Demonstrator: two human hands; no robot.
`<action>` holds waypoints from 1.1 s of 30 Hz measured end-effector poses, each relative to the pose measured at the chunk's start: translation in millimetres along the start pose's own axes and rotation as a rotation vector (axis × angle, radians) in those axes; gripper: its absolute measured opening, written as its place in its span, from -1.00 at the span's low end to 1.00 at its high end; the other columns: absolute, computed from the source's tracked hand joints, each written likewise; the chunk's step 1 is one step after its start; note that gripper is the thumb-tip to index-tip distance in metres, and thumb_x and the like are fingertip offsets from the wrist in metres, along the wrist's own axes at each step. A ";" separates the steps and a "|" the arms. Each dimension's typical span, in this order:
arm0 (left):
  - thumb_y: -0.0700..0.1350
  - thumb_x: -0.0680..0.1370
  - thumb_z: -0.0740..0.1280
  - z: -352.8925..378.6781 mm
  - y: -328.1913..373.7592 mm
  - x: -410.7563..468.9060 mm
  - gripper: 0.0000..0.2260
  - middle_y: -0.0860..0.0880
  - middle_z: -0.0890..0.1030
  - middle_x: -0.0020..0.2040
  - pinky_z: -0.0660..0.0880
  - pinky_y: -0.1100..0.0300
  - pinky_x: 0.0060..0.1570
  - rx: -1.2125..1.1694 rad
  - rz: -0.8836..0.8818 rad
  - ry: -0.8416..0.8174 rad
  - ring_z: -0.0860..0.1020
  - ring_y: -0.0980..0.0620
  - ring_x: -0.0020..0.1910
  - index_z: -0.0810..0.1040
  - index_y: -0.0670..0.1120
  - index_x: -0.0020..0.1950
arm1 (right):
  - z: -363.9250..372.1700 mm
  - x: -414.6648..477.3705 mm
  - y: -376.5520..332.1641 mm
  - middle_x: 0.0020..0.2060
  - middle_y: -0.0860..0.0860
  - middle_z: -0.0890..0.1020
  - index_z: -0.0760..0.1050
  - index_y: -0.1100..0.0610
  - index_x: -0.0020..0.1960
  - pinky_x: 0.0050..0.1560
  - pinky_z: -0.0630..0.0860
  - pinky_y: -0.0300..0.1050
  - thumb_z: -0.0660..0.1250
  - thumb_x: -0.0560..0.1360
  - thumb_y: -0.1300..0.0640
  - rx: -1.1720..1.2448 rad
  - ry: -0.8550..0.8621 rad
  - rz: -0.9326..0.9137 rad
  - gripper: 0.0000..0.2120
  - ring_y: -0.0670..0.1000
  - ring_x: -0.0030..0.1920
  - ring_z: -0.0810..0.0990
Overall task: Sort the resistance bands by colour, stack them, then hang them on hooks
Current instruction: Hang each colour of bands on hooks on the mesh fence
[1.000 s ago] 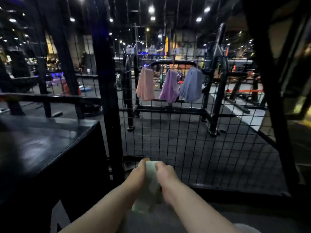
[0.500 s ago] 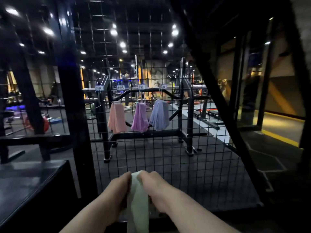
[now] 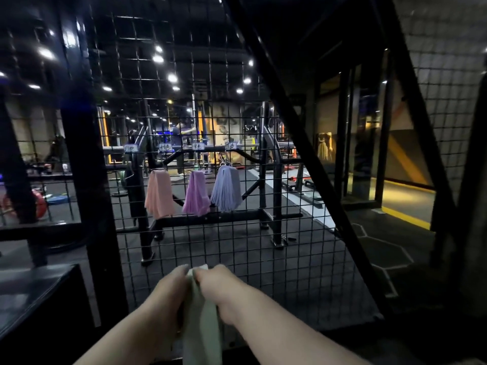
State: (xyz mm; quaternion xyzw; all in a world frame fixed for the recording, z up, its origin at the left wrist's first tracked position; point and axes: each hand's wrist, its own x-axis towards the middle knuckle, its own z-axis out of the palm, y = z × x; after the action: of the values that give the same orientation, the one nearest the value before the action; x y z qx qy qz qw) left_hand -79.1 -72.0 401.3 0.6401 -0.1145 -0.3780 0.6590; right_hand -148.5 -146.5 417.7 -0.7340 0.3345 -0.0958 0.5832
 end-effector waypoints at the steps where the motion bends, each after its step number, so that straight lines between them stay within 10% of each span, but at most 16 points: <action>1: 0.07 0.58 0.25 5.0 2.8 -9.2 -0.64 -0.27 0.69 -0.12 0.53 -0.01 -0.10 0.023 0.019 -0.001 0.64 -0.21 -0.16 0.64 -0.20 0.09 | -0.3 2.7 2.1 0.22 0.19 0.55 0.30 0.16 0.44 0.23 0.53 0.10 0.14 0.63 -0.09 0.027 0.016 0.001 -0.53 0.19 0.17 0.57; 6: 0.00 0.65 0.19 5.5 5.1 -17.3 -0.66 -0.25 0.67 -0.18 0.54 0.06 -0.17 0.073 0.100 0.052 0.63 -0.17 -0.22 0.58 -0.26 0.13 | 5.4 -0.8 -3.5 0.17 0.24 0.59 0.44 0.25 0.33 0.17 0.50 -0.04 0.08 0.65 -0.06 0.198 0.007 -0.035 -0.54 0.12 0.10 0.58; 10: 0.04 0.67 0.11 -1.6 9.3 -25.5 -0.62 -0.26 0.64 -0.05 0.55 0.05 -0.16 0.047 0.067 0.077 0.62 -0.19 -0.11 0.47 -0.24 0.25 | -3.7 -13.1 -10.1 -0.35 0.20 0.58 0.48 0.21 -0.17 -0.19 0.45 -0.10 -0.04 0.62 -0.05 0.395 -0.218 0.071 -0.54 0.14 -0.29 0.54; 30: 0.00 0.62 0.01 -27.3 21.0 -60.1 -0.68 -0.10 0.56 -0.32 0.42 0.17 -0.24 0.059 0.080 -0.157 0.51 -0.04 -0.37 0.47 -0.13 -0.06 | -11.5 -22.6 -16.8 -0.15 0.13 0.64 0.59 0.22 0.10 -0.06 0.52 0.03 0.16 0.64 0.12 0.212 -0.382 -0.094 -0.73 0.09 -0.21 0.60; 33: -0.07 0.55 0.08 -46.4 28.0 -59.8 -0.72 -0.16 0.51 -0.36 0.41 0.19 -0.33 0.359 0.113 0.033 0.45 -0.05 -0.47 0.50 -0.17 -0.19 | -27.0 -24.0 -22.8 -0.19 0.11 0.59 0.52 0.27 0.28 -0.10 0.51 -0.01 0.12 0.60 0.11 0.307 -0.506 -0.045 -0.63 0.05 -0.25 0.55</action>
State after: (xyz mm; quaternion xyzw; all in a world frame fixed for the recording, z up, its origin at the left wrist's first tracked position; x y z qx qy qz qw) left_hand -80.9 -1.2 440.1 0.7460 -0.2049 -0.3034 0.5563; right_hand -172.3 -151.2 452.8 -0.6451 0.1440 0.0279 0.7499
